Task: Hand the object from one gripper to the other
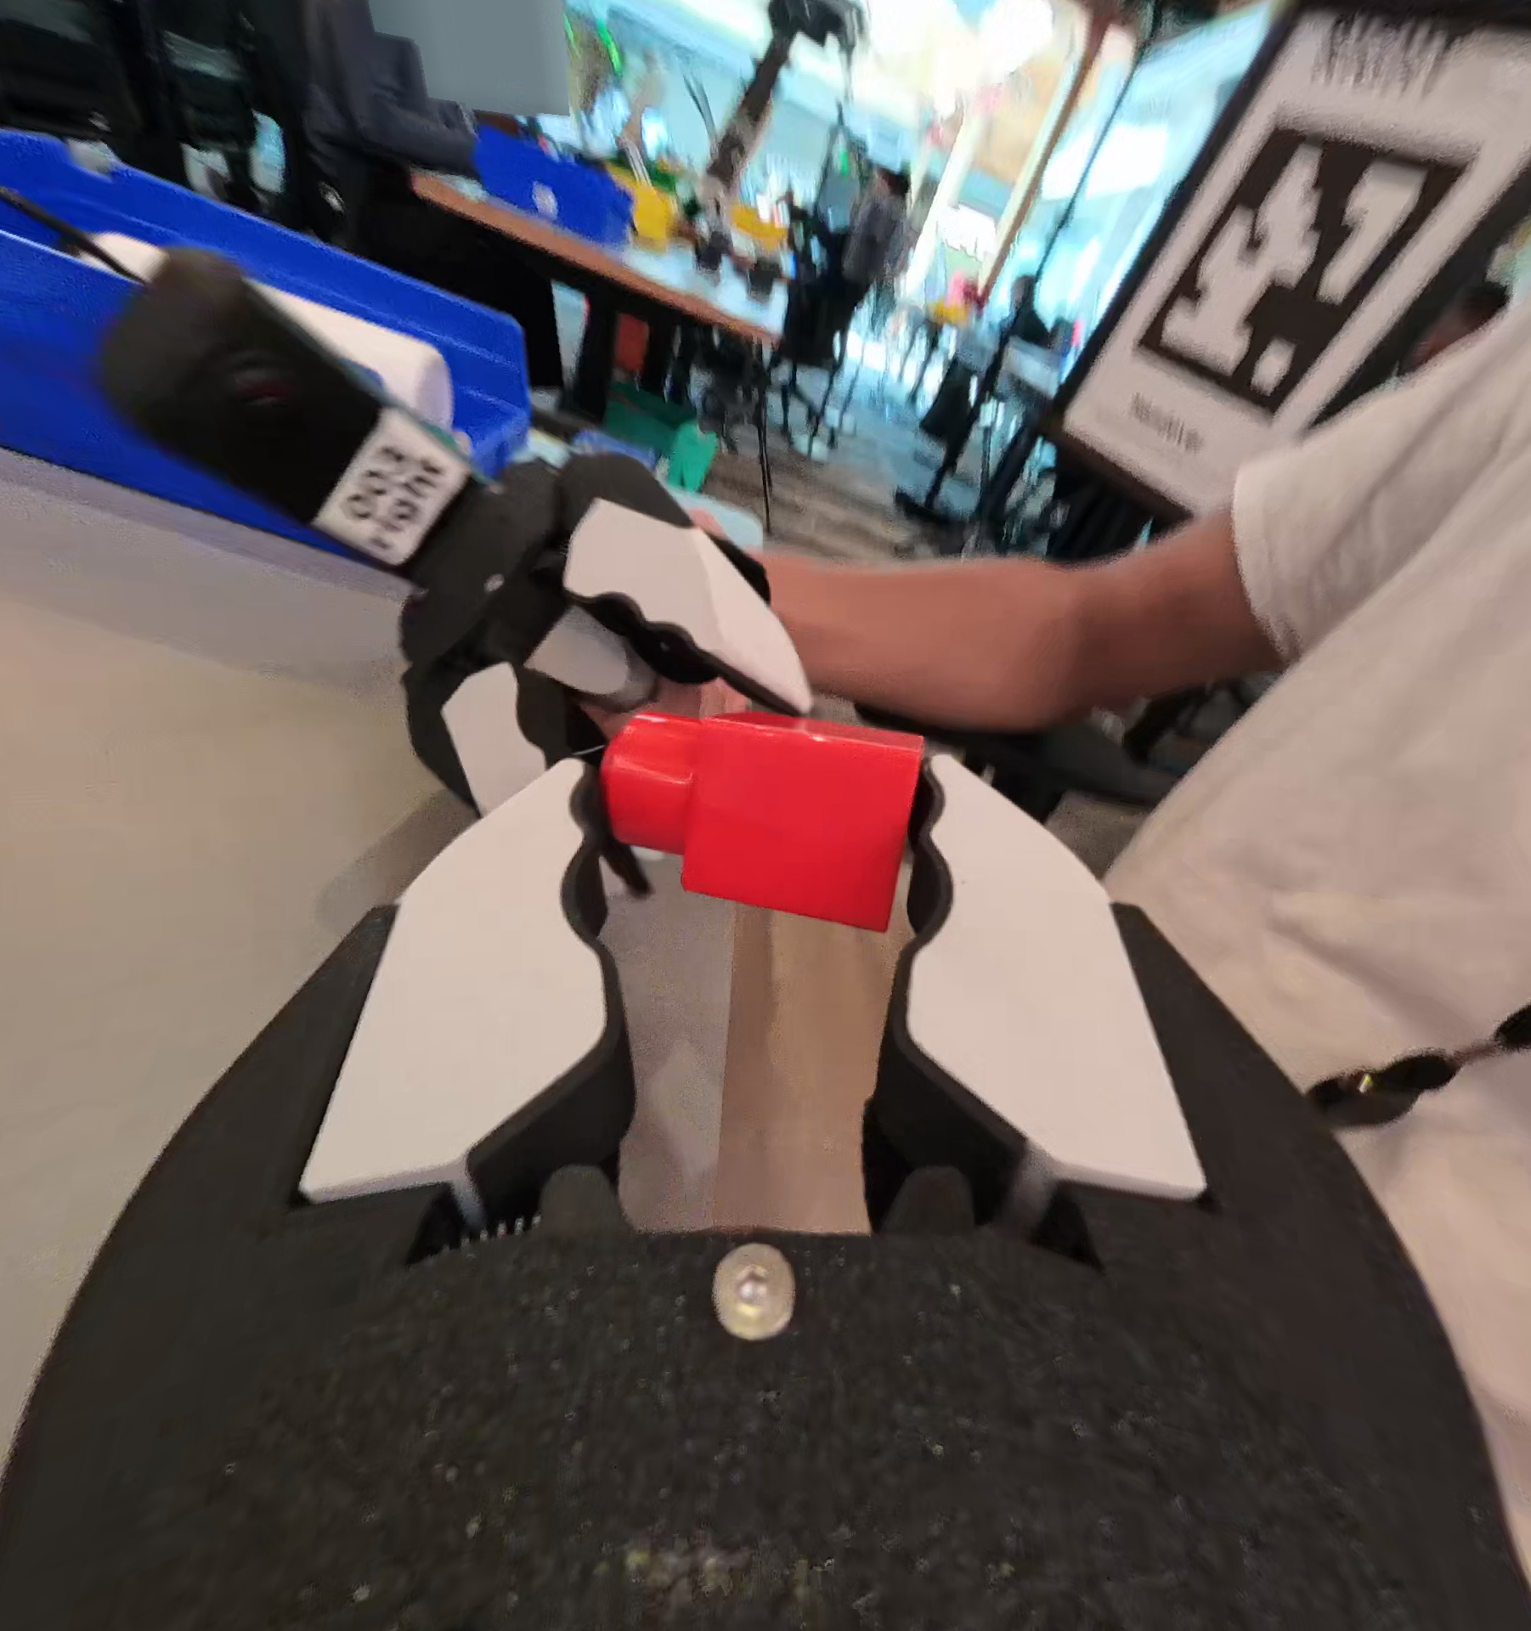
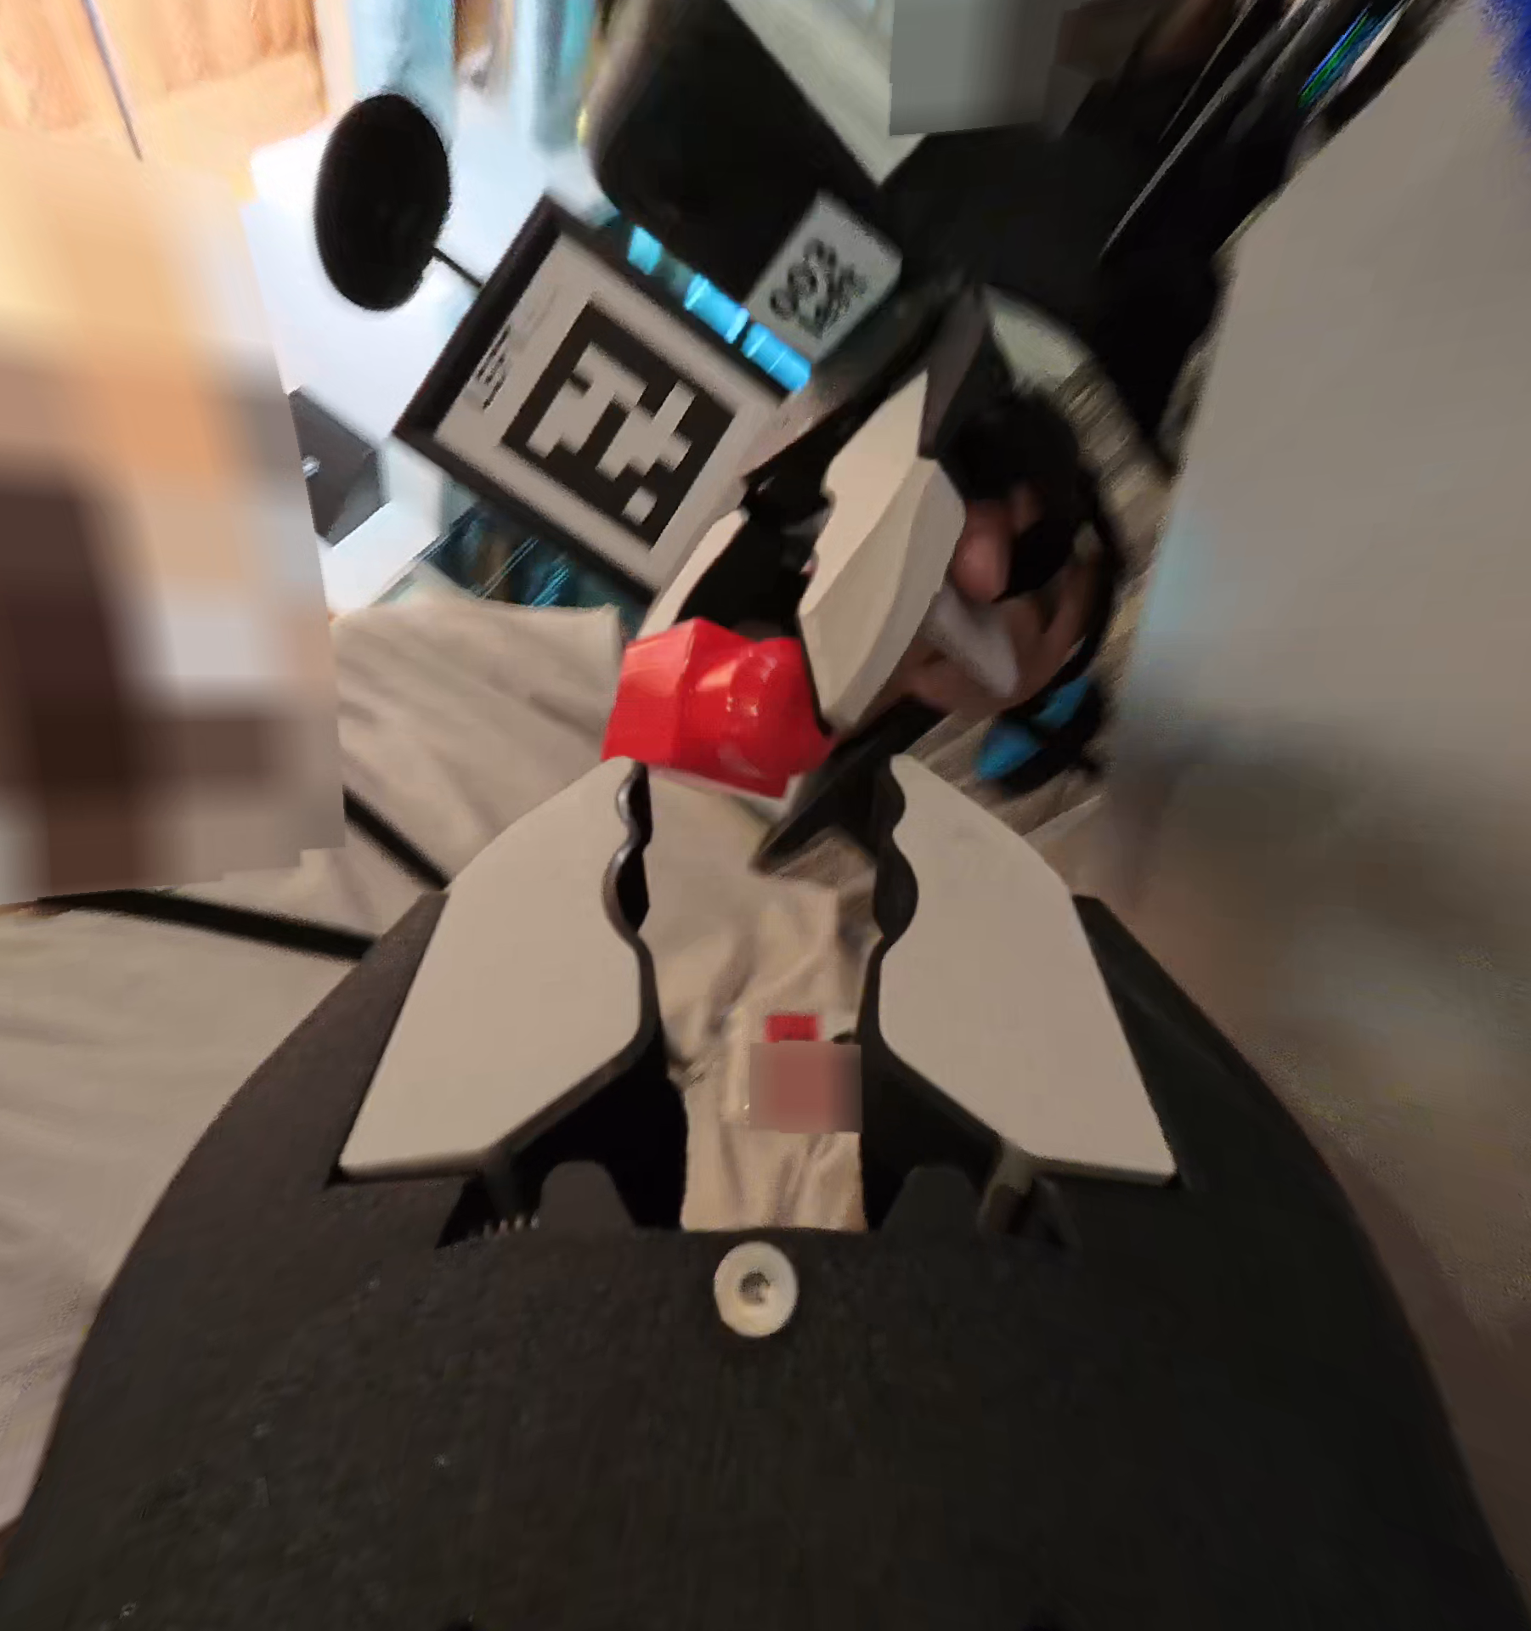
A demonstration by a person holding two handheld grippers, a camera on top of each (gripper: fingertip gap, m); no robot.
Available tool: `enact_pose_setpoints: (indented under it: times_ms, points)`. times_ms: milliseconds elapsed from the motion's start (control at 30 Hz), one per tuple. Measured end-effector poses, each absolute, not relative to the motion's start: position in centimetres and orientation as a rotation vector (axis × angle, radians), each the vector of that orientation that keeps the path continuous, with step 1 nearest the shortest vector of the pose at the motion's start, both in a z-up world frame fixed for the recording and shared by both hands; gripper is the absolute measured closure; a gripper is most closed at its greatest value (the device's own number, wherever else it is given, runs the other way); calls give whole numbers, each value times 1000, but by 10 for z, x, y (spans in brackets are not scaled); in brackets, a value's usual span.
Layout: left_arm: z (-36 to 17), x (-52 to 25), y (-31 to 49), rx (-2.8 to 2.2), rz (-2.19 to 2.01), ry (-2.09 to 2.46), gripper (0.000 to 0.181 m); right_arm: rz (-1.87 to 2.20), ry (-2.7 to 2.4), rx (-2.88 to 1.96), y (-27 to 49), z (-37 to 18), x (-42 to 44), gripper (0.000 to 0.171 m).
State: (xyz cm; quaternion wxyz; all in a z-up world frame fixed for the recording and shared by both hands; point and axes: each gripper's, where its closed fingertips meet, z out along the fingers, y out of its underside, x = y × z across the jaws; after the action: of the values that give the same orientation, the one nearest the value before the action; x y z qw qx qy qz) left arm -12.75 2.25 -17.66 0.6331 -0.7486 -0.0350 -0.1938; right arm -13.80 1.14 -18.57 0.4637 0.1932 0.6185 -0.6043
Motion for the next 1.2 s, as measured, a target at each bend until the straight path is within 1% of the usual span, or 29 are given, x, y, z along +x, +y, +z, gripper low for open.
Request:
enact_pose_setpoints:
  times_ms: [67,167,267,367,433,567,667,833,933,1000,1067,1200]
  points:
    - [-163,-150,15,-1580,-499,-224,115,-1661,1649,587,17,-190,-163,117]
    - [-161,-180,6,-1461,-577,-408,115,-1920,2027,711,25,-204,-197,110]
    - [-181,-200,5,-1481,-573,-584,115,-2183,2443,546,21,-202,-209,98]
    - [-208,-218,3,-1546,-474,-804,115,-2158,2839,441,13,-208,-211,107]
    - [-213,-224,0,-1534,-432,-870,115,-2122,2951,423,6,-208,-209,109]
    - [-217,-229,-3,-1541,-365,-895,115,-2142,2944,505,-2,-203,-208,115]
    - [-216,-229,-1,-1533,-351,-891,115,-2147,2916,532,-5,-202,-206,123]
    - [-225,-226,4,-1586,-326,-907,115,-2132,3096,456,-3,-199,-208,124]
    - [-233,-225,4,-1632,-281,-942,115,-1986,3352,307,-3,-207,-209,130]
    - [-236,-225,5,-1657,-239,-948,115,-1918,3465,233,-4,-210,-209,140]
    - [-238,-223,8,-1678,-226,-951,115,-1825,3540,257,-4,-216,-211,152]
    - [-244,-224,5,-1716,-156,-982,115,-1713,3569,289,-3,-224,-212,152]
